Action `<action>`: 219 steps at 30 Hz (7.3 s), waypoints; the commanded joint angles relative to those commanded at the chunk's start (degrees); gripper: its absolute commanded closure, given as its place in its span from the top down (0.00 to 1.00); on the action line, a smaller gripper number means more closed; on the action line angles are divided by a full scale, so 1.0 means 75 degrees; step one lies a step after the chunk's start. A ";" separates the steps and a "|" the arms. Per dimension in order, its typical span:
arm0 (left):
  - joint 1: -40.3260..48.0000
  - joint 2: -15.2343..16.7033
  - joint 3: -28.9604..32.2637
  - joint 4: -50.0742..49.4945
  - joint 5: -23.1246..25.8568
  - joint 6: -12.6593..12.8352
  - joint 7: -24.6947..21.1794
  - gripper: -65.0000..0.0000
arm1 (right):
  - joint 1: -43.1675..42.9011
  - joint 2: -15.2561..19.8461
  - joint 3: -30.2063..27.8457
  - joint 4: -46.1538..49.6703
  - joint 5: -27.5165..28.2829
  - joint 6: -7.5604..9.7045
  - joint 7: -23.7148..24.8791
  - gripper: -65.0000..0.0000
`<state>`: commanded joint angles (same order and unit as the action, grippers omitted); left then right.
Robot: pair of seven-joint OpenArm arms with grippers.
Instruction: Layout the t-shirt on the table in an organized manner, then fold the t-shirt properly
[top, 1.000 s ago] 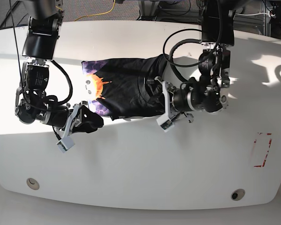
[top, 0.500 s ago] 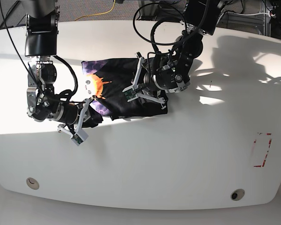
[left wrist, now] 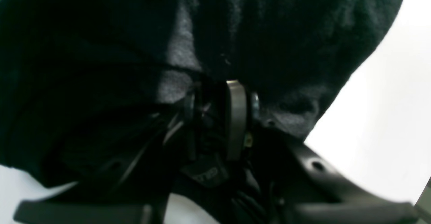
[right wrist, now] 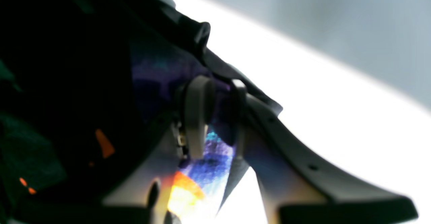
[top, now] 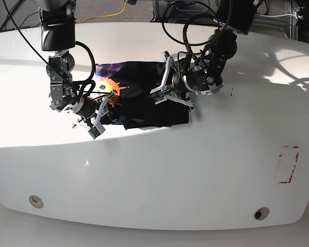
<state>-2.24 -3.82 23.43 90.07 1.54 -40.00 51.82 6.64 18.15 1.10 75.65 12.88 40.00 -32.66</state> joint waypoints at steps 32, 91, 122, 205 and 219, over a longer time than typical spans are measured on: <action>-0.2907 0.0715 -0.0738 -0.1864 -0.0023 0.0000 -0.0926 0.16 | -0.3352 -0.1242 0.0985 0.5064 0.0961 0.0000 -0.1114 0.19; 0.1512 0.0434 -0.0938 -0.1242 -0.0023 0.3007 -0.4513 0.16 | -0.1934 0.0645 0.3716 0.4900 0.1043 0.0000 -0.1711 0.19; 0.1582 -0.3810 -0.4782 -0.2497 -0.0012 0.0000 -0.3880 0.16 | -0.2145 0.0281 0.3716 0.4947 0.1032 0.0000 -0.1711 0.19; 0.7408 0.0797 -0.4607 0.2004 0.0656 0.1483 -0.7912 0.16 | -0.8275 -0.1934 0.3587 0.4384 -0.0117 0.0000 0.5439 0.19; 0.9776 0.0399 -0.4900 0.1102 0.0680 0.1518 -0.7900 0.16 | -1.0503 -0.1899 0.3177 0.3352 0.0375 0.0000 0.5427 0.19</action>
<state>71.08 -0.84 -13.32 98.33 6.64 -28.62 -7.43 -72.13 3.91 24.92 100.79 15.69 40.00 8.04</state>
